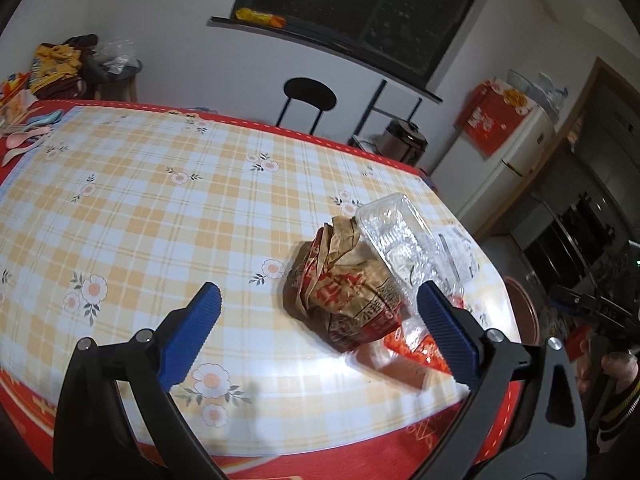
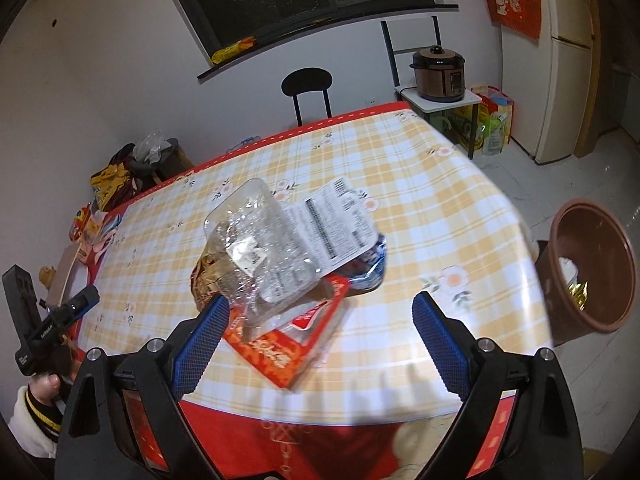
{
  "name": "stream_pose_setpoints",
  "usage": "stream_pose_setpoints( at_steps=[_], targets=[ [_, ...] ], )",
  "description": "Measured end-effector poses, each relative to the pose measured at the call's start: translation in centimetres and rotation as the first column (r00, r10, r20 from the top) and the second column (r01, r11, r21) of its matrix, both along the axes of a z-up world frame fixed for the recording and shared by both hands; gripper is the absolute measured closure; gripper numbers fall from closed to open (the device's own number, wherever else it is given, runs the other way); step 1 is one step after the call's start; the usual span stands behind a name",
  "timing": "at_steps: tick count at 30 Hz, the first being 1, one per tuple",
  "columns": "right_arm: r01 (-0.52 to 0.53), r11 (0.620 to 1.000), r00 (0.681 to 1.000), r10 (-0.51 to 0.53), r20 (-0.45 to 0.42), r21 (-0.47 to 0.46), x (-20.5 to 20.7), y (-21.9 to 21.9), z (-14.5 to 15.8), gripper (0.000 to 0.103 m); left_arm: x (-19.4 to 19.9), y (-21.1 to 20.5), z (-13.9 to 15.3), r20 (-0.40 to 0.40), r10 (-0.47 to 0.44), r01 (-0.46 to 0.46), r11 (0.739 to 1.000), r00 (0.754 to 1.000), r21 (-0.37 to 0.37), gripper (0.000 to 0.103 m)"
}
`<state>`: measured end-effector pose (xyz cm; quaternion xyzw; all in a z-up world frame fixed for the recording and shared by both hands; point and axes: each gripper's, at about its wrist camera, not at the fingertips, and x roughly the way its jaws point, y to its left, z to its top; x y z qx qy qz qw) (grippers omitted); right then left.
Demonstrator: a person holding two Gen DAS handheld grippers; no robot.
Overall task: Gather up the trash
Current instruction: 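Move both tools back over the table toward the clear tray and paper bag, then grasp the clear plastic tray with the right tool and lift it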
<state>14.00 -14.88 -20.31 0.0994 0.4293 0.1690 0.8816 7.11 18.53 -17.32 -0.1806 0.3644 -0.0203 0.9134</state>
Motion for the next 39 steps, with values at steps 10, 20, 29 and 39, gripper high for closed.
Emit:
stream_pose_setpoints(
  at_steps=[10, 20, 29, 39],
  targets=[
    [-0.082, 0.993, 0.996, 0.084, 0.021, -0.089, 0.6, 4.7, -1.0, 0.014, 2.5, -0.8, -3.4, -0.049, -0.104, 0.101, 0.993, 0.993, -0.056, 0.007],
    [-0.158, 0.979, 0.987, 0.162, 0.018, -0.13, 6.0, 6.8, -2.0, 0.056, 4.5, -1.7, -4.8, -0.087, -0.121, 0.113, 0.989, 0.989, -0.092, 0.007],
    [-0.275, 0.935, 0.961, 0.277, -0.023, -0.226, 10.0, 9.5, -5.4, 0.072, 5.8, -3.2, -6.1, -0.12, -0.132, 0.122, 0.989, 0.984, -0.083, 0.007],
    [-0.327, 0.916, 0.945, 0.322, -0.062, -0.23, 12.8, 10.7, -7.7, 0.072, 7.2, -4.0, -7.9, -0.17, -0.125, 0.107, 0.988, 0.977, -0.116, 0.007]
  ],
)
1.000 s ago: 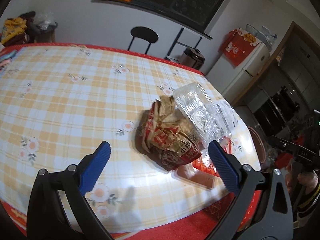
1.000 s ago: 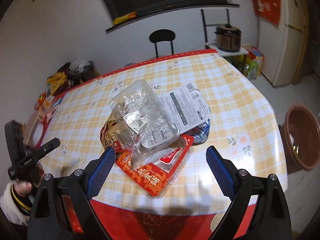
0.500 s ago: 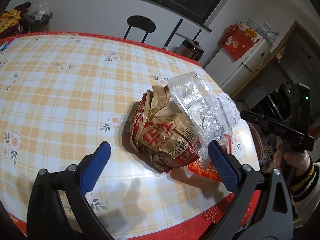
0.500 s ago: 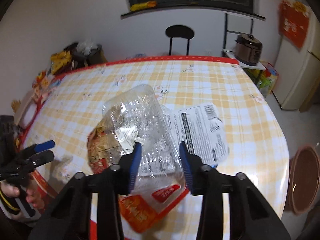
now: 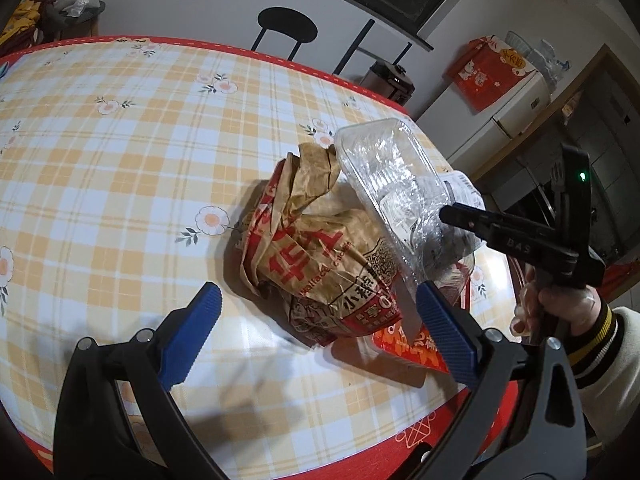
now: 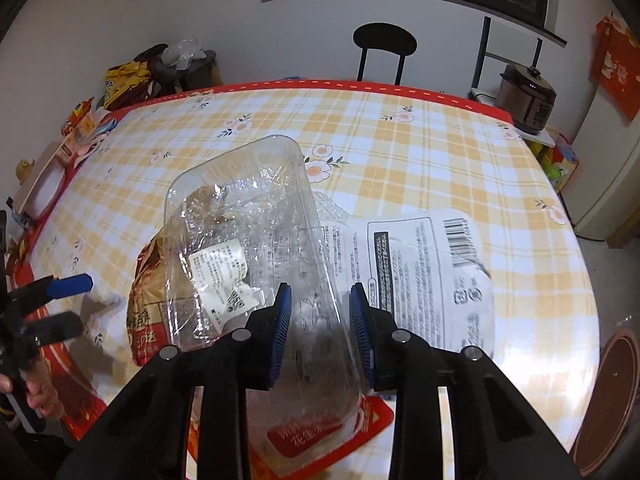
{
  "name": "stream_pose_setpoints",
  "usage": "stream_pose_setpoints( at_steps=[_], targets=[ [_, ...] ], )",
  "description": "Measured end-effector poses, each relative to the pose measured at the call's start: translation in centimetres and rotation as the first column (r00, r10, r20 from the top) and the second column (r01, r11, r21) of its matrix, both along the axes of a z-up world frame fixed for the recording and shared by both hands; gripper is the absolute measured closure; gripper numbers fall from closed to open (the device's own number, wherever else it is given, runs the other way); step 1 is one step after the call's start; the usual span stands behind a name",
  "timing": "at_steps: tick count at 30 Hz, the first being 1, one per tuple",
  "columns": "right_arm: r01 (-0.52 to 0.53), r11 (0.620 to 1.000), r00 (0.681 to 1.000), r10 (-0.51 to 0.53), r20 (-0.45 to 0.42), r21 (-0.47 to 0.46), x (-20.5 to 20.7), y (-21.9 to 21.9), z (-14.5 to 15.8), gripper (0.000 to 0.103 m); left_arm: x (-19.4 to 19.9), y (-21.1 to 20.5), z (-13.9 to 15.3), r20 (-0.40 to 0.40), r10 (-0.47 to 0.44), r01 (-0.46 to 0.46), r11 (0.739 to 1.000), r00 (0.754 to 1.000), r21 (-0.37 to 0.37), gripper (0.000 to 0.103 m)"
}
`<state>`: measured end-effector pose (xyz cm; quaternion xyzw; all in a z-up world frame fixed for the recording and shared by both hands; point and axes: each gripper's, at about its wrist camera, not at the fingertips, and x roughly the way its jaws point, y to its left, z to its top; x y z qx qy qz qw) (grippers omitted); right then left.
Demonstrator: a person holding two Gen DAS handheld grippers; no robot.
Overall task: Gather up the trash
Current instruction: 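Grasp the clear plastic tray with the right tool and lift it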
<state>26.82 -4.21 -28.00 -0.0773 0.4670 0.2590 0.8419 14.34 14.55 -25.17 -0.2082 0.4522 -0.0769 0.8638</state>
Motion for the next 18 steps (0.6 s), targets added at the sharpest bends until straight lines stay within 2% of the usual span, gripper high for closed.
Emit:
stream_pose_setpoints(
  at_steps=[4, 5, 6, 12, 18],
  targets=[
    [0.0, 1.0, 1.0, 0.0, -0.014, 0.009, 0.3, 0.1, -0.5, 0.072, 0.3, -0.5, -0.4, -0.013, -0.016, 0.015, 1.0, 1.0, -0.018, 0.007],
    [0.002, 1.0, 1.0, -0.002, -0.017, 0.013, 0.3, 0.1, -0.5, 0.075, 0.4, -0.6, -0.6, -0.017, -0.018, 0.017, 1.0, 1.0, -0.018, 0.007],
    [0.005, 1.0, 1.0, -0.005, -0.017, 0.014, 0.4, 0.0, -0.5, 0.087, 0.5, -0.8, -0.8, -0.024, -0.02, 0.02, 1.0, 1.0, -0.02, 0.007],
    [0.018, 0.999, 1.0, -0.018, -0.003, 0.035, 0.0, -0.4, 0.1, 0.093, 1.6, -1.2, -1.7, -0.055, -0.021, 0.018, 0.998, 0.998, -0.055, 0.007],
    [0.07, 0.99, 0.997, -0.073, 0.028, 0.119, -1.3, -1.6, 2.0, 0.096, 2.4, -1.5, -2.1, -0.066, -0.021, 0.016, 0.998, 0.998, -0.066, 0.007]
  ],
)
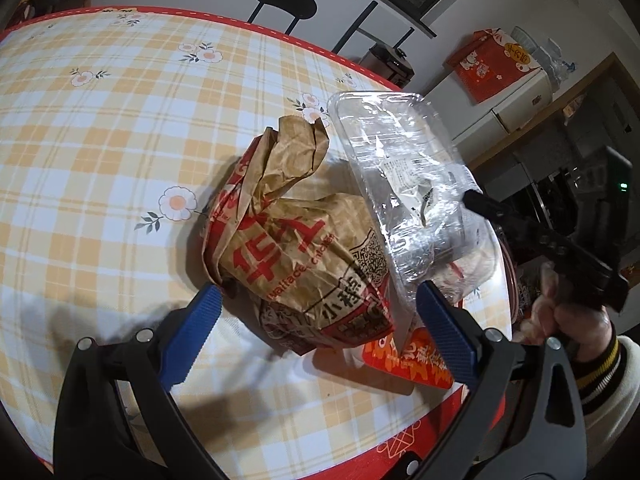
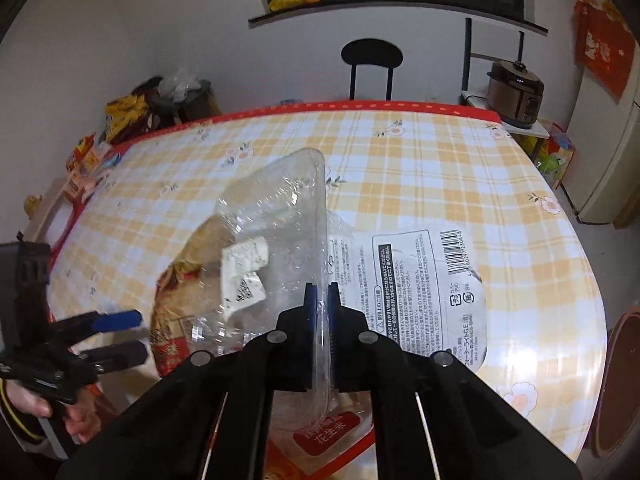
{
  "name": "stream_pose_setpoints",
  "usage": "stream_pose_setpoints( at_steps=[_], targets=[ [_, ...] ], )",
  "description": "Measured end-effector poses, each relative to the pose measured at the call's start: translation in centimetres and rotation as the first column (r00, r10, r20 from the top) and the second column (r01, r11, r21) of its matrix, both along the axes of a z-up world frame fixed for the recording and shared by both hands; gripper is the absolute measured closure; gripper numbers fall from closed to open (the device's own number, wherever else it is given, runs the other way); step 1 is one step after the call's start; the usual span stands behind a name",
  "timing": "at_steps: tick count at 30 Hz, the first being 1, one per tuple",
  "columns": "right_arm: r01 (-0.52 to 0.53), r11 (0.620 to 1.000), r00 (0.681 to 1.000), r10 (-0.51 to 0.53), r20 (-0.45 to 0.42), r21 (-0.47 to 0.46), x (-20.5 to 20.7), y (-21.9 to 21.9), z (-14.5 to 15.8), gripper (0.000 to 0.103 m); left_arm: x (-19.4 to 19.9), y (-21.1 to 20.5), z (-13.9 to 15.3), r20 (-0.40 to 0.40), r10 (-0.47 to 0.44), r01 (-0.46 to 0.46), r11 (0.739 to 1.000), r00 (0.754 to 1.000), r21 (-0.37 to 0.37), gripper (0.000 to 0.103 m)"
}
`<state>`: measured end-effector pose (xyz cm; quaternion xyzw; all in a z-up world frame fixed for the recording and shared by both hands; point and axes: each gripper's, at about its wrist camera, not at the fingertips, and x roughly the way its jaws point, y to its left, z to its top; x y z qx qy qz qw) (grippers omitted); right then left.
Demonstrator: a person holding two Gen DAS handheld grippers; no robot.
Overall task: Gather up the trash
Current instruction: 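Grasp the clear plastic tray with the right tool and lift it, then grasp the brown paper bag with the left tool and lift it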
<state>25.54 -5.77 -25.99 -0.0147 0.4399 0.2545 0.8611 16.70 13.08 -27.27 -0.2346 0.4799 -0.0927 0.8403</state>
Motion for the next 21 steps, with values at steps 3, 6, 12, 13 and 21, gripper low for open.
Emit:
stream_pose_setpoints(
  at_steps=[3, 6, 12, 13, 21],
  targets=[
    [0.022, 0.999, 0.999, -0.023, 0.023, 0.029, -0.7, -0.7, 1.0, 0.096, 0.2, -0.2, -0.2, -0.006, -0.002, 0.002, 1.0, 1.0, -0.003, 0.007],
    [0.053, 0.996, 0.997, -0.056, 0.049, 0.068, -1.5, -1.7, 2.3, 0.096, 0.6, -0.4, -0.5, -0.018, -0.001, 0.001, 1.0, 1.0, -0.003, 0.007],
    [0.08, 0.992, 0.994, -0.087, 0.071, 0.096, -2.2, -3.1, 3.6, 0.096, 2.4, -0.3, -2.0, -0.063, 0.052, -0.053, 0.999, 0.997, -0.011, 0.007],
    [0.081, 0.992, 0.994, -0.088, 0.07, 0.095, -2.3, -3.2, 3.6, 0.096, 2.6, -0.2, -2.1, -0.067, 0.06, -0.061, 0.998, 0.996, -0.02, 0.008],
    [0.096, 0.989, 0.992, -0.105, 0.071, 0.114, -3.2, -3.9, 4.2, 0.096, 2.8, 0.0, -1.9, -0.056, 0.063, -0.064, 0.998, 0.996, -0.02, 0.045]
  ],
)
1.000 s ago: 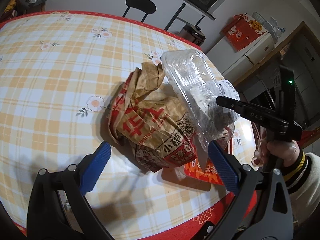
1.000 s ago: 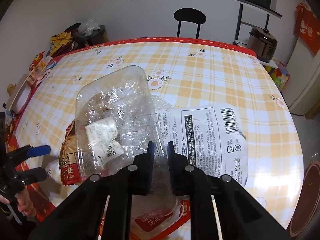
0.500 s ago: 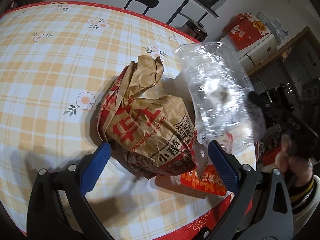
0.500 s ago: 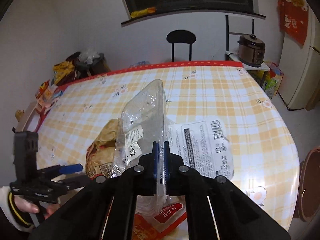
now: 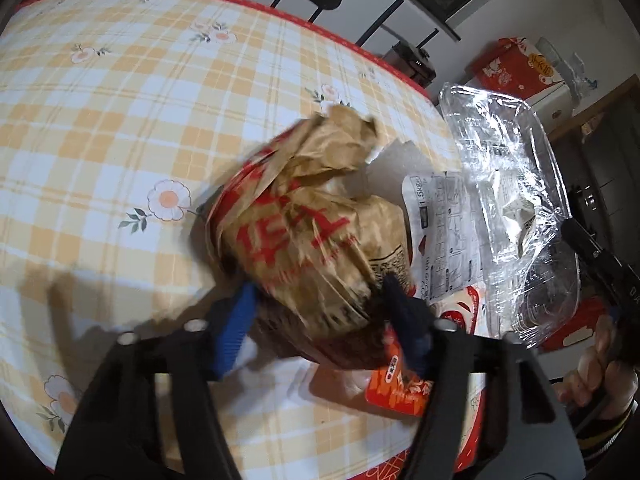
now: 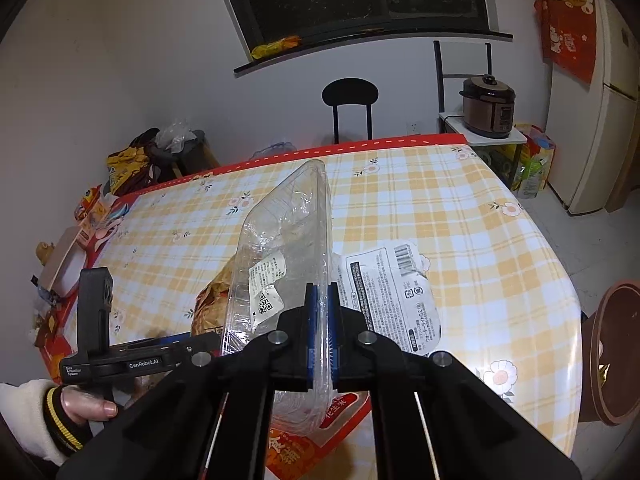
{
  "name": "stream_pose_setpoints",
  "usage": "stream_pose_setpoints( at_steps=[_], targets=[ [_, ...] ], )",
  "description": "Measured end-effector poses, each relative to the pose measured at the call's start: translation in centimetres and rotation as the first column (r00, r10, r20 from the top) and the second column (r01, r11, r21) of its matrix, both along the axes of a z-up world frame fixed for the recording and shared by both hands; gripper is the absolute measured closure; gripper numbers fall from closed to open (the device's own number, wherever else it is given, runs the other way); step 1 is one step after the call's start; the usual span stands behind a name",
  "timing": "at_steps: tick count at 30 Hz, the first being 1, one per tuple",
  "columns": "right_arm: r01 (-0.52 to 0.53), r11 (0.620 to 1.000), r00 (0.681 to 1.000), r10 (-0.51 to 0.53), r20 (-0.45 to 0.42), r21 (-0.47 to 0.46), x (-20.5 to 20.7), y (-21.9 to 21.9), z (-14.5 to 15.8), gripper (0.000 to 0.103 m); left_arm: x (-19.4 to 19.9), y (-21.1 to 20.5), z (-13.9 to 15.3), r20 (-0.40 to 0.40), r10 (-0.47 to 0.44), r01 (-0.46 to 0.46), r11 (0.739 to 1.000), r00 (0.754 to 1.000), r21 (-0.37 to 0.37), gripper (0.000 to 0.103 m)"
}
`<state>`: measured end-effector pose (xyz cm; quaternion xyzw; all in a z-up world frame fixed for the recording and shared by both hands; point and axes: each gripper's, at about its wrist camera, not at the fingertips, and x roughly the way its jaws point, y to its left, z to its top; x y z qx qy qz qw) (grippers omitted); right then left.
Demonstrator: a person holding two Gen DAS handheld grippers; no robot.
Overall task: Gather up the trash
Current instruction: 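Grasp the brown paper bag with the left tool and lift it, then carry the clear tray with the right tool over the bin and release while the left tool holds the bag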
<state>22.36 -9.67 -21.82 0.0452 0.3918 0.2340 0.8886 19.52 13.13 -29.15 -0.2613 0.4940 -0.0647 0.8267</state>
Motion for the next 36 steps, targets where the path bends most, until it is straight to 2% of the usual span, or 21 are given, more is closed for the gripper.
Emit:
stream_pose_setpoints(
  at_steps=[4, 11, 21, 28, 36],
  targets=[
    [0.001, 1.0, 1.0, -0.001, 0.008, 0.012, -0.5, 0.0, 0.5, 0.096, -1.0, 0.5, 1.4, 0.054, -0.004, 0.003, 1.0, 0.999, 0.021, 0.051],
    [-0.002, 1.0, 0.999, 0.001, 0.042, 0.021, -1.4, 0.2, 2.0, 0.096, -3.5, 2.7, 4.4, 0.138, 0.031, -0.038, 0.998, 0.99, 0.045, 0.053],
    [0.02, 1.0, 0.995, -0.022, 0.102, 0.019, -3.5, 0.2, 4.9, 0.096, -8.6, 5.7, 10.2, 0.277, 0.066, -0.105, 0.986, 0.959, 0.128, 0.052],
    [0.083, 0.997, 0.984, -0.082, 0.158, -0.002, -6.0, -1.3, 7.4, 0.096, -10.3, 5.4, 13.1, 0.36, 0.033, -0.081, 0.99, 0.932, 0.118, 0.052],
    [0.196, 0.98, 0.963, -0.186, 0.196, -0.032, -9.0, -6.4, 9.4, 0.096, -10.9, 2.6, 15.1, 0.414, -0.025, -0.022, 0.994, 0.91, 0.107, 0.052]
  ],
)
